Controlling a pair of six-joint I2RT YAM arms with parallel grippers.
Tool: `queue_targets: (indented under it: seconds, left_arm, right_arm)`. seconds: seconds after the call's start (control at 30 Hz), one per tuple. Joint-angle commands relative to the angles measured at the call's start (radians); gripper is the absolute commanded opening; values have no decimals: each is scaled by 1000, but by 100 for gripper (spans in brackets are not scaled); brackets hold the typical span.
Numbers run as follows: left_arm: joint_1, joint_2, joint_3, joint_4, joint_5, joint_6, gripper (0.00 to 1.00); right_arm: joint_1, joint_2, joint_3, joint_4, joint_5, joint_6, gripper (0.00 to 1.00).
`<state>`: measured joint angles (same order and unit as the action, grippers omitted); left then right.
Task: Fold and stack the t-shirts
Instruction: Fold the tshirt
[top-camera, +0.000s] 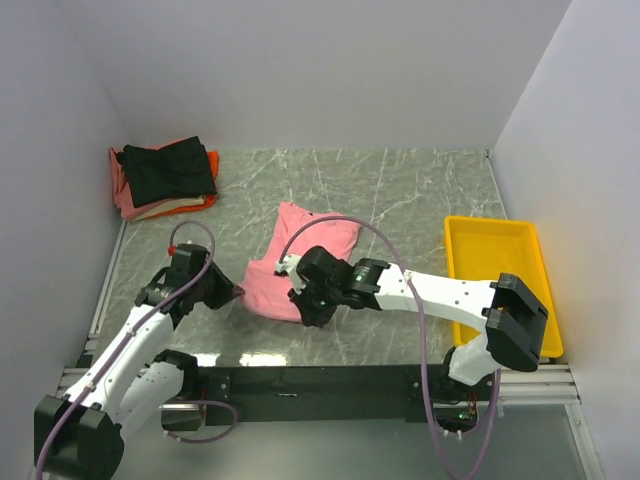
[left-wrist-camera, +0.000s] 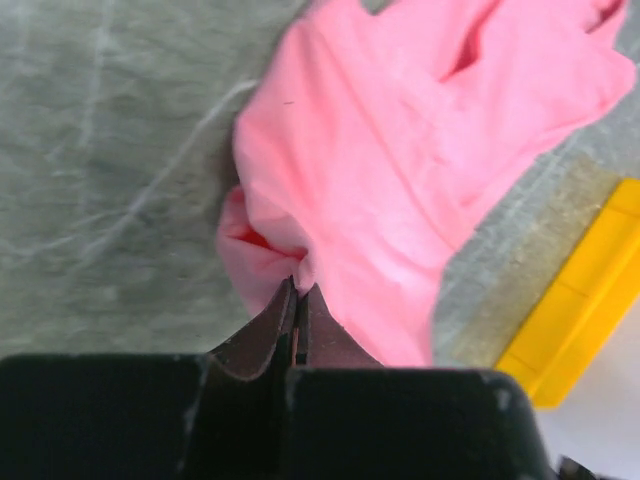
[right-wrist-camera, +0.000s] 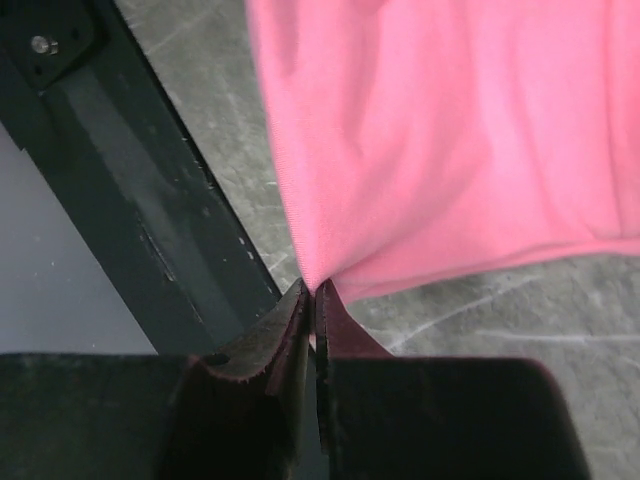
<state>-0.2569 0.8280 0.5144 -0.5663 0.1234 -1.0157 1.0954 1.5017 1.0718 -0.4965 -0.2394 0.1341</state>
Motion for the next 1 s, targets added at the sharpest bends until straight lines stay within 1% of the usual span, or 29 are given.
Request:
queue_targets:
  seconds: [0.0, 0.07, 0.1, 0.17, 0.2, 0.23, 0.27, 0.3, 0.33, 0.37, 0.4, 0.47, 0.5, 0.63, 0.7, 0.97]
  left_arm:
    - [-4, 58, 103, 35, 59, 17, 0]
    - [-4, 101, 131, 71, 65, 22, 1]
    - [-4, 124, 147, 89, 71, 22, 0]
    - [-5, 193, 185, 167, 91, 20, 1]
    - [-5, 238, 215, 195, 103, 20, 1]
    - [-7, 264, 232, 239, 110, 26, 1]
    - [-7, 290, 252, 253, 111, 29, 0]
    - [-8, 345, 306, 256, 107, 34, 1]
    - [-10, 373, 334, 256, 98, 38, 1]
    - [-13, 399, 354, 270, 88, 39, 1]
    - [-13, 445, 383, 290, 87, 37, 1]
    - [-13, 491, 410, 351, 104, 40, 0]
    - [-13, 540, 453, 359, 116, 42, 1]
    - [-16, 654, 562, 378, 133, 65, 0]
    - [-15, 712, 625, 373, 139, 69, 1]
    - [-16, 882, 786, 381, 153, 78, 0]
  right_arm:
    - [-35, -18, 33, -54, 42, 47, 9]
    - [-67, -27, 36, -53, 38, 65, 9]
    - [-104, -31, 37, -53, 40, 67, 9]
    - [-137, -43, 42, -56, 54, 61, 9]
    - [-184, -46, 56, -59, 66, 59, 9]
    - [-202, -47, 63, -62, 65, 58, 9]
    - [-227, -44, 69, -63, 54, 55, 9]
    - [-259, -41, 82, -59, 34, 52, 9]
    - [-268, -28, 89, -54, 38, 47, 9]
    - [-278, -15, 97, -56, 58, 45, 9]
    - [-279, -6, 120, -60, 127, 45, 9]
    - [-313, 18, 142, -59, 149, 53, 9]
    - [-331, 28, 164, -59, 152, 59, 9]
    - [-416, 52, 214, -53, 163, 68, 9]
    - [-436, 66, 246, -56, 167, 68, 9]
    - [-549, 163, 352, -82, 137, 39, 9]
